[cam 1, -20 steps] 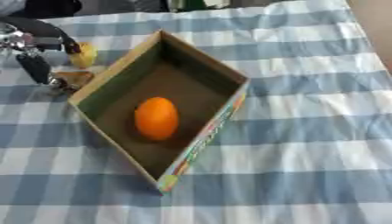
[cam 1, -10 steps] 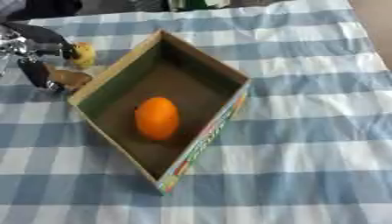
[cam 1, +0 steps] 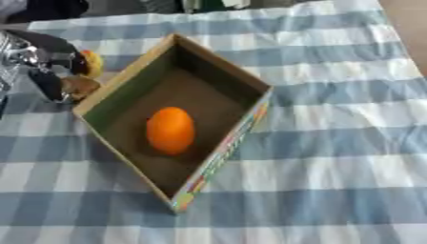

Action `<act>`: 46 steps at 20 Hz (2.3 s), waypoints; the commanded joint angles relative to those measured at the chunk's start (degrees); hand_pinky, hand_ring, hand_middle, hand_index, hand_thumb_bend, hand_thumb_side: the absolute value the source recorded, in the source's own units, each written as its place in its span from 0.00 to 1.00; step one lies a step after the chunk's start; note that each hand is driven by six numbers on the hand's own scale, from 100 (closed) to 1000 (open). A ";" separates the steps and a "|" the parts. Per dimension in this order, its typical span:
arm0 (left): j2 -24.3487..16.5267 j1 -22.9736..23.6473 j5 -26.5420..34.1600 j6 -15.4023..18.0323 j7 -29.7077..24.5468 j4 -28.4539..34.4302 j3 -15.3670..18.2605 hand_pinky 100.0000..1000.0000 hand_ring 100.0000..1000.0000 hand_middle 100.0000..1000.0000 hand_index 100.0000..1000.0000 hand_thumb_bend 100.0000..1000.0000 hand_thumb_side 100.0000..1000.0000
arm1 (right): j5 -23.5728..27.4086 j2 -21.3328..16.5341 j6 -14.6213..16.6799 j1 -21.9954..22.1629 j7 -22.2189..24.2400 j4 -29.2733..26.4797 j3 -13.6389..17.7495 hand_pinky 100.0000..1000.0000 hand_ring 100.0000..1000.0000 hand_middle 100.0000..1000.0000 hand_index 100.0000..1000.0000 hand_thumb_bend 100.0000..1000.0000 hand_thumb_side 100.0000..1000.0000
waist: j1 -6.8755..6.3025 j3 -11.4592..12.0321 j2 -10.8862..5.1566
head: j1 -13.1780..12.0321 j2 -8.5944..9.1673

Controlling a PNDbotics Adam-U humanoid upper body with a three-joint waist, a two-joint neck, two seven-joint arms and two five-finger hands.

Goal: Pick up objects on the table and place them in the box.

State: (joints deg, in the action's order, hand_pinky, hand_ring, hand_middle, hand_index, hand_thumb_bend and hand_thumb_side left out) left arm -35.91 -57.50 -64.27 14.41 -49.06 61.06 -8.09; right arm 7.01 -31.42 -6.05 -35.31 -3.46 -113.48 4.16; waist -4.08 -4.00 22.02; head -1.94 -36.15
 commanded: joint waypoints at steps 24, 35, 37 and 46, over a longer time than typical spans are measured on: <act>-0.70 0.35 -1.67 3.02 -2.90 -0.80 -0.78 0.50 0.66 0.58 0.75 0.27 0.20 | -0.81 0.31 -0.95 -0.23 0.13 -1.11 1.29 0.79 0.95 0.63 0.82 0.01 0.52 | 0.71 -0.08 -1.23 | -0.53 0.91; -0.49 0.73 -0.91 2.30 -2.90 -0.49 -0.69 0.45 0.60 0.49 0.68 0.16 0.21 | -0.99 0.59 -1.26 -0.31 0.08 -1.11 1.44 0.79 0.94 0.63 0.82 0.02 0.52 | 0.87 0.05 -1.12 | -0.66 0.86; -0.49 0.82 -0.74 1.66 -2.90 -0.19 -0.68 0.43 0.58 0.47 0.65 0.10 0.18 | -1.04 0.59 -1.29 -0.27 0.00 -1.11 1.50 0.79 0.94 0.63 0.82 0.02 0.52 | 0.87 0.04 -1.11 | -0.67 0.86; -0.59 0.99 -0.51 -1.90 -2.90 2.14 -0.34 0.36 0.53 0.41 0.55 0.00 0.10 | -1.16 0.83 -1.47 -0.08 -0.23 -1.11 1.66 0.79 0.94 0.63 0.82 0.02 0.52 | 0.91 0.09 -1.31 | -0.70 0.94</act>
State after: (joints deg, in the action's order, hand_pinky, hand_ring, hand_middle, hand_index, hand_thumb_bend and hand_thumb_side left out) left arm -35.74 -56.15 -64.97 12.20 -51.06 62.46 -8.65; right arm 6.09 -29.90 -7.44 -34.80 -3.56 -113.48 5.27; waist -3.42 -3.92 22.03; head -2.44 -35.71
